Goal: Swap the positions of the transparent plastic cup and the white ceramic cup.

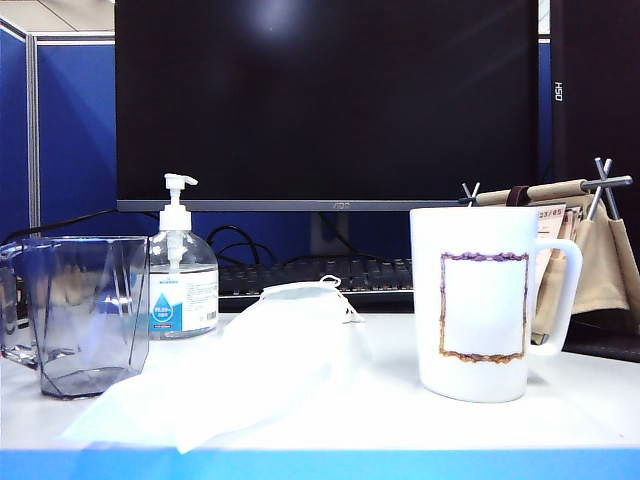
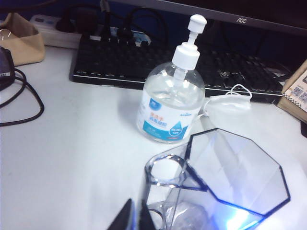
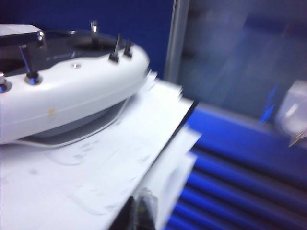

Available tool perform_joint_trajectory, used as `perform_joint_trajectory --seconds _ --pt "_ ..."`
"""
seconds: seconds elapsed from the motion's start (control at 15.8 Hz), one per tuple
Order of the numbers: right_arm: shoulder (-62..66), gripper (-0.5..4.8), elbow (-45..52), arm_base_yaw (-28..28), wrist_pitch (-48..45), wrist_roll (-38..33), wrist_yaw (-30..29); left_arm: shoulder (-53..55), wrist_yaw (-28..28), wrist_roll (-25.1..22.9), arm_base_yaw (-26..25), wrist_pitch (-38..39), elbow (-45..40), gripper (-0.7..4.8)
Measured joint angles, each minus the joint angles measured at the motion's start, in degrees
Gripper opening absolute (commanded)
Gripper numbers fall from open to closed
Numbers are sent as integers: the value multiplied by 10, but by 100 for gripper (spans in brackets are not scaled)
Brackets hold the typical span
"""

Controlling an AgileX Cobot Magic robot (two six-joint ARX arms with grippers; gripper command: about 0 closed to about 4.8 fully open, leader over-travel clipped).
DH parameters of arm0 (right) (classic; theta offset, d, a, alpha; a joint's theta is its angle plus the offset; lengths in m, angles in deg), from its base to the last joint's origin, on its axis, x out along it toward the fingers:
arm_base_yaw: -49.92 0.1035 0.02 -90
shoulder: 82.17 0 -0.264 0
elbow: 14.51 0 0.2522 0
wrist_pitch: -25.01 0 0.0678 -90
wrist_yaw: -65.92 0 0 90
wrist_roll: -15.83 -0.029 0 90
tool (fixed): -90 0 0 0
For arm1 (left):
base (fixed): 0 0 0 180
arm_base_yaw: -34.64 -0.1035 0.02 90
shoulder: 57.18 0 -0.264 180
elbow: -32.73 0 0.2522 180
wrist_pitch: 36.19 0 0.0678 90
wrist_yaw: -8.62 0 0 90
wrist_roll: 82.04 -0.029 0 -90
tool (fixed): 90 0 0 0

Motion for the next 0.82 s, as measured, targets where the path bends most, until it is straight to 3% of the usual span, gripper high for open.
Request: perform_joint_trajectory --seconds 0.19,0.57,0.63,0.82 --pt "0 -5 0 0 0 66 52 0 0 0 0 0 0 22" --pt "0 -5 0 0 0 68 51 0 0 0 0 0 0 22" --pt "0 -5 0 0 0 68 21 0 0 0 0 0 0 22" --pt "0 -5 1 2 0 69 -235 0 0 0 0 0 0 22"
